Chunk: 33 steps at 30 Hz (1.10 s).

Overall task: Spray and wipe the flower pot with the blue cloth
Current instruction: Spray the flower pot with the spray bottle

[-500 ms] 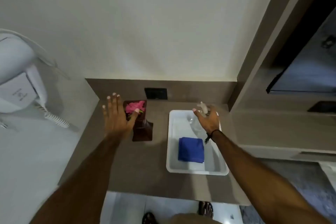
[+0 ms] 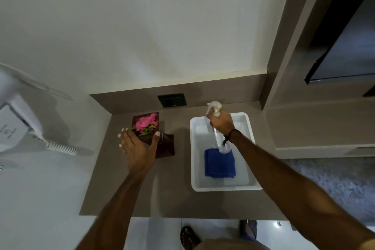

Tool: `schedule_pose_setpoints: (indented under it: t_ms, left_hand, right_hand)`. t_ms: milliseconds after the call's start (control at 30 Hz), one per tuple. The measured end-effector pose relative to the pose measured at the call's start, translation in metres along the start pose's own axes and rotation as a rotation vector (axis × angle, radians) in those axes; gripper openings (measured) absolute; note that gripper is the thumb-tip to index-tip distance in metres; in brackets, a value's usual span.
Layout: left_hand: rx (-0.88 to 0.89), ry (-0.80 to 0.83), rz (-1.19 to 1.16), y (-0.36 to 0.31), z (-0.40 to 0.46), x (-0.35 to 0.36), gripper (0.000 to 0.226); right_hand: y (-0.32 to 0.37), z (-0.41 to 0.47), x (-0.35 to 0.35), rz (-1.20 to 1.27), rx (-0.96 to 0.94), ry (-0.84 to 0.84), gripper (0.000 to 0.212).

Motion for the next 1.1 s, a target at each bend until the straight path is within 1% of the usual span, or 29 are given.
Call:
schedule_pose_setpoints:
  t_ms: [67, 133, 200, 233, 300, 367, 467, 500, 533, 600, 633, 767, 833, 933, 1000, 1100]
  left_hand:
    - [-0.006, 0.009, 0.001, 0.001, 0.001, 0.0, 0.133]
    - [-0.004, 0.028, 0.001, 0.002, 0.001, 0.002, 0.134]
    - [-0.006, 0.031, 0.014, 0.004, 0.0, 0.001, 0.132]
    - [-0.007, 0.037, 0.024, 0.003, 0.0, 0.001, 0.131]
    - [-0.007, 0.049, 0.029, 0.001, 0.0, 0.003, 0.127]
    - [-0.013, 0.057, 0.016, -0.002, 0.0, 0.004, 0.126]
    - [-0.024, 0.062, -0.002, -0.001, 0.001, 0.002, 0.129]
    - [-0.026, 0.066, -0.003, 0.0, 0.002, 0.002, 0.13]
    - [-0.025, 0.073, -0.003, 0.001, 0.002, 0.003, 0.132]
    - [-0.025, 0.088, -0.004, 0.001, 0.003, 0.004, 0.134]
    - [-0.025, 0.092, -0.006, 0.0, 0.003, 0.005, 0.134]
    - [-0.027, 0.104, -0.003, -0.002, 0.001, 0.004, 0.135]
    - [-0.027, 0.104, 0.004, -0.003, 0.0, 0.004, 0.136]
    - [-0.027, 0.103, 0.015, -0.004, 0.0, 0.004, 0.134]
    - [-0.026, 0.103, 0.022, -0.003, 0.0, 0.003, 0.134]
    - [-0.019, 0.113, 0.019, -0.003, 0.001, 0.003, 0.138]
  right_hand:
    - [0.002, -0.002, 0.021, 0.064, 0.032, 0.153, 0.027]
    - [0.001, -0.009, 0.042, 0.128, 0.104, 0.324, 0.019]
    - [-0.001, -0.017, 0.061, 0.131, 0.185, 0.438, 0.008]
    - [-0.003, -0.022, 0.068, 0.142, 0.227, 0.469, 0.006]
    - [-0.005, -0.027, 0.076, 0.151, 0.26, 0.51, 0.016]
    - [-0.005, -0.031, 0.084, 0.142, 0.255, 0.543, 0.033]
    - [-0.006, -0.034, 0.095, 0.18, 0.282, 0.502, 0.055]
    - [-0.007, -0.034, 0.098, 0.202, 0.285, 0.473, 0.058]
    - [-0.007, -0.034, 0.101, 0.23, 0.282, 0.44, 0.054]
    - [-0.006, -0.033, 0.106, 0.273, 0.264, 0.39, 0.037]
    - [-0.005, -0.034, 0.109, 0.275, 0.248, 0.383, 0.033]
    - [0.0, -0.038, 0.122, 0.257, 0.2, 0.427, 0.028]
    - [0.001, -0.039, 0.126, 0.203, 0.179, 0.443, 0.024]
    - [0.001, -0.036, 0.127, 0.146, 0.158, 0.412, 0.022]
    - [0.003, -0.034, 0.122, 0.143, 0.128, 0.367, 0.025]
    - [0.004, -0.027, 0.103, 0.13, 0.105, 0.255, 0.04]
Point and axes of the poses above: each hand's wrist, its own z-axis towards the middle knuckle, its own x-axis out of the palm, y = z × x, the point moved 7 cm from there along z, towards the middle knuckle, and after that the axes turned 5 degrees about -x, right-handed, at the moved point
